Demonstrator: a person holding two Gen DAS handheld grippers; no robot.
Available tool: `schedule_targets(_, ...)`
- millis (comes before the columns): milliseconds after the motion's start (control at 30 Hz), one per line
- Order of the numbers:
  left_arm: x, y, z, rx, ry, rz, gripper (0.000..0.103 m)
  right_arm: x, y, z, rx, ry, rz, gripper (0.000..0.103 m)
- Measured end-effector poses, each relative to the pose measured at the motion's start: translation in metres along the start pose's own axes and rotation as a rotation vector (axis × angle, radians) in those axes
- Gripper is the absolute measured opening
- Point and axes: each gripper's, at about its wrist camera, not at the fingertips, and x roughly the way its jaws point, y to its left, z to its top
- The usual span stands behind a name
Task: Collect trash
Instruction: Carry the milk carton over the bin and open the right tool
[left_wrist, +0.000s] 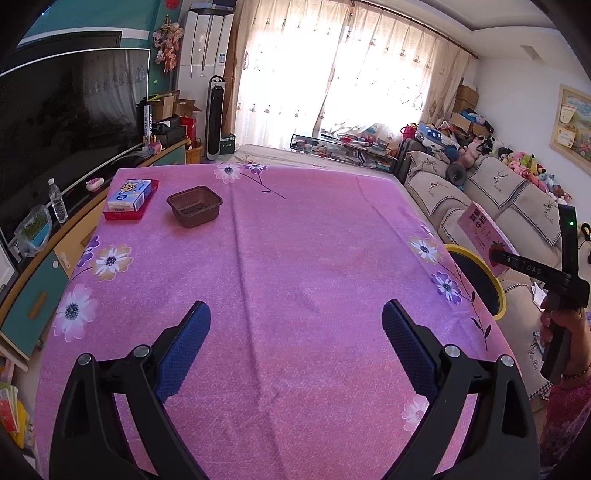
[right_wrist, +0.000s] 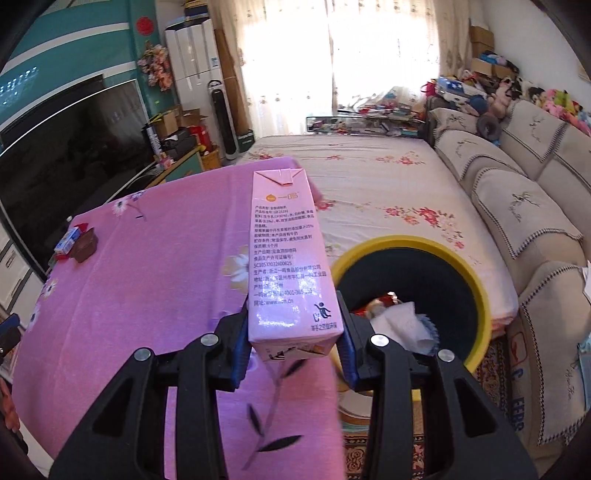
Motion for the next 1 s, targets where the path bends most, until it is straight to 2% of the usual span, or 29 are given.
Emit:
schedule_targets(167,0.003,-0.017,0.001,0.019,0.003,0.01,0.093,0.015,-0.054,-0.006,0.071,0.024,-0.09,0.038)
schedule_targets(367,0.008,-0.029,0.002,0.022,0.017,0.032,0.093,0.041,-0.092,-0.011,0.118,0.058,-0.127,0.038)
schedule_targets(400,0.009,-0.032,0.002,0.023,0.02,0.034,0.093,0.046,-0.097,-0.011,0.122,0.062,-0.131,0.044)
schedule_targets(433,0.01,-0.033,0.002,0.024,0.024,0.034,0.093,0.049,-0.101,-0.011,0.132,0.063,-0.134,0.063)
schedule_targets(467,0.011,-0.035,0.002,0.025,0.029,0.033,0.093,0.049,-0.104,-0.012,0.145,0.051,-0.141,0.069)
schedule_targets(633,0.019,-0.038,0.004,0.036,0.042,0.038,0.093,0.033,-0.107,-0.016,0.165,-0.007,-0.14,0.07)
schedule_targets(867,0.031,-0.021,0.009,0.028,0.056,0.077,0.093,0.021,-0.091,-0.023,0.145,-0.017,-0.109,0.07)
schedule_targets(1000,0.042,-0.009,0.023,0.078,0.056,0.095,0.093,0.021,-0.078,-0.022,0.131,-0.019,-0.085,0.07)
